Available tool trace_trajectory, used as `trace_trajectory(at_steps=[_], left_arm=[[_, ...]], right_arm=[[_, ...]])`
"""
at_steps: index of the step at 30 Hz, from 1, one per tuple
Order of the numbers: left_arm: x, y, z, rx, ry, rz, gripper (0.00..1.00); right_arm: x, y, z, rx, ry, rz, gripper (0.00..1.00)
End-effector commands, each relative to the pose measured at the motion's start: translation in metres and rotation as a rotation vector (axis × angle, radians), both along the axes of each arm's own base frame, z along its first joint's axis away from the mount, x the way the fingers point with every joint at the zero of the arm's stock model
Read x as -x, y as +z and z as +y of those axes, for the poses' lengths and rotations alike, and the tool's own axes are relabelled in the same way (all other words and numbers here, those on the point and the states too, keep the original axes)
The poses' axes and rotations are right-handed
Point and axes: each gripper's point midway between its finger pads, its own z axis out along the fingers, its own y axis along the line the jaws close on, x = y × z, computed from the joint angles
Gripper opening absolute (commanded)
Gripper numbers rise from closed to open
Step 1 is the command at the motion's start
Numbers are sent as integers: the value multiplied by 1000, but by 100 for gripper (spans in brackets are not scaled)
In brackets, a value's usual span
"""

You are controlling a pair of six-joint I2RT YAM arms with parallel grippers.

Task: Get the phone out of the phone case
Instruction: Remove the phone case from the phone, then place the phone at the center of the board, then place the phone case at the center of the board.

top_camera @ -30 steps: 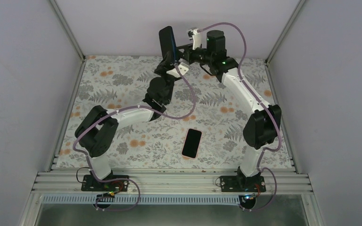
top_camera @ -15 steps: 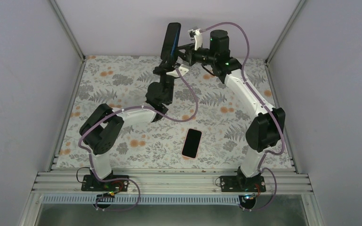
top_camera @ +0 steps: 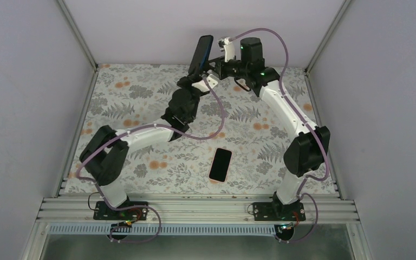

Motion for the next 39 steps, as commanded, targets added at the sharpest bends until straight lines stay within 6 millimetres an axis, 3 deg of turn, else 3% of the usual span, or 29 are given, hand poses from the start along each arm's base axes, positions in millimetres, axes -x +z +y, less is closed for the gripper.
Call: trace_trajectory(at_steps=[1,6,9,12,19,20,23,27,39], left_arm=[[14,62,38,155,-27,53,2],[31,48,40,7,-93,144,2],[39,28,48,-83,-104,221,2],[48,-8,63,-214,-59,268,2],[61,-118,110,-513,116,385,2],[63,-139,114,-568,126,415,2],[55,-173,138,-625,210,463,2],[45,-199,154,-649,251,515,2],[30,-280,151,-799,135,826,3]], right_arm=[[-52,-36,-98,363,-379,-82,3],[-49,-52,-124,492,-385,-85,3],[-36,-66,-124,507,-317,-62,3],[-17,-87,-117,497,-205,13,4],[30,-157,-95,413,81,257,3],[31,-165,-95,410,89,283,3],[30,-194,-100,436,90,366,3],[29,-231,-110,468,88,481,4],[25,-278,-180,628,-41,637,4]])
